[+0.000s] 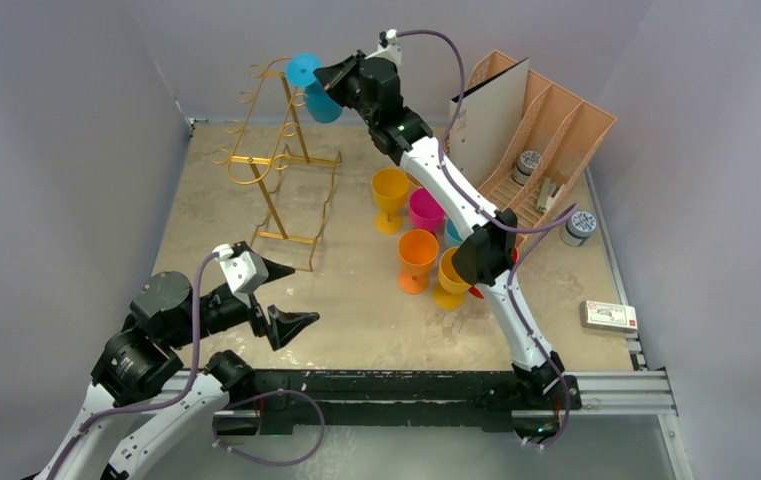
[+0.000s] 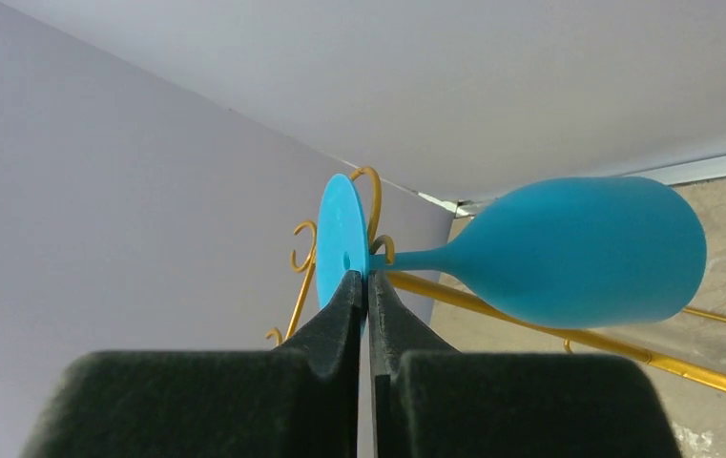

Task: Take the wine glass off the wine glass rack
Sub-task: Pick up the wine glass from the wine rack.

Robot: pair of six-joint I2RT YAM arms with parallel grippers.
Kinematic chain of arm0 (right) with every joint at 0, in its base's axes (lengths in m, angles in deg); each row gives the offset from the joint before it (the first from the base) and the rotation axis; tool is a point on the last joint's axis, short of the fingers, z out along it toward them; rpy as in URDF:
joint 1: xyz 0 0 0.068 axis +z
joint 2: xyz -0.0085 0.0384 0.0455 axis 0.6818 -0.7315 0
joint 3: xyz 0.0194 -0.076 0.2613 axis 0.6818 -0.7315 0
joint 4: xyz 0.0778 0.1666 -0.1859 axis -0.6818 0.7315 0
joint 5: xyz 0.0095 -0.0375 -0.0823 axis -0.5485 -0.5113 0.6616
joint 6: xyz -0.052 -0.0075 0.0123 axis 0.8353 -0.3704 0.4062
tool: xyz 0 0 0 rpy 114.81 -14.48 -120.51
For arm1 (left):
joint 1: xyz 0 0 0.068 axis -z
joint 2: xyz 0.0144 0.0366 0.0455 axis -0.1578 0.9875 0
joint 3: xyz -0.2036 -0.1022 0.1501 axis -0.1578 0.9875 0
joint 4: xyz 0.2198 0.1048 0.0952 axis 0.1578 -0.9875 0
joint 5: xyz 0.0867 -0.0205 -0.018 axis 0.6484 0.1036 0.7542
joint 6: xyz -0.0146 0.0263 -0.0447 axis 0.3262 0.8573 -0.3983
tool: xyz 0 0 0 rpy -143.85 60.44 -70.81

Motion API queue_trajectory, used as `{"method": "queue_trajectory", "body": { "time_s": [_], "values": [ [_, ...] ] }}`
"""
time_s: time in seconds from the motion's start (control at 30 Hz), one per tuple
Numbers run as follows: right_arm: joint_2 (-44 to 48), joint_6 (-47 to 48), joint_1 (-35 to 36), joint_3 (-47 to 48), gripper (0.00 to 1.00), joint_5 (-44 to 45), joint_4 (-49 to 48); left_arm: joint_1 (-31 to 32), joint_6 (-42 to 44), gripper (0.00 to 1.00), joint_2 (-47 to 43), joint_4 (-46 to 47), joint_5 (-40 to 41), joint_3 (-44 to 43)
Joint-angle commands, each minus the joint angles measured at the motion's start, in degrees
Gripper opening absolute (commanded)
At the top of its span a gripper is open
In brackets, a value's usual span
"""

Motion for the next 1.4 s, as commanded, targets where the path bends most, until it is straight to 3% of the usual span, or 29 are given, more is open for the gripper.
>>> {"method": "queue_trajectory", "body": {
  "time_s": [0.0, 0.37, 0.83, 1.37],
  "values": [
    [3.3, -1.5, -0.2, -0.2, 0.0, -0.5, -1.3, -0.3, 0.6, 0.96, 0.5, 0.2, -1.6, -0.5],
    [7.1, -9.7, -1.4, -1.9, 0.0, 0.5, -2.5, -0.3, 0.8, 0.96, 0.3, -1.6, -1.0, -1.5],
    [11.5, -10.9, -2.2, -7.0, 0.0, 0.7, -1.8, -0.3, -0.9, 0.96, 1.6, -0.8, -1.9, -1.1],
    [8.8, -9.7, -2.7, -4.4, 0.0, 5.5, 0.3, -0.3, -1.2, 0.97, 1.7, -0.8, -2.0, -1.4]
  ]
}}
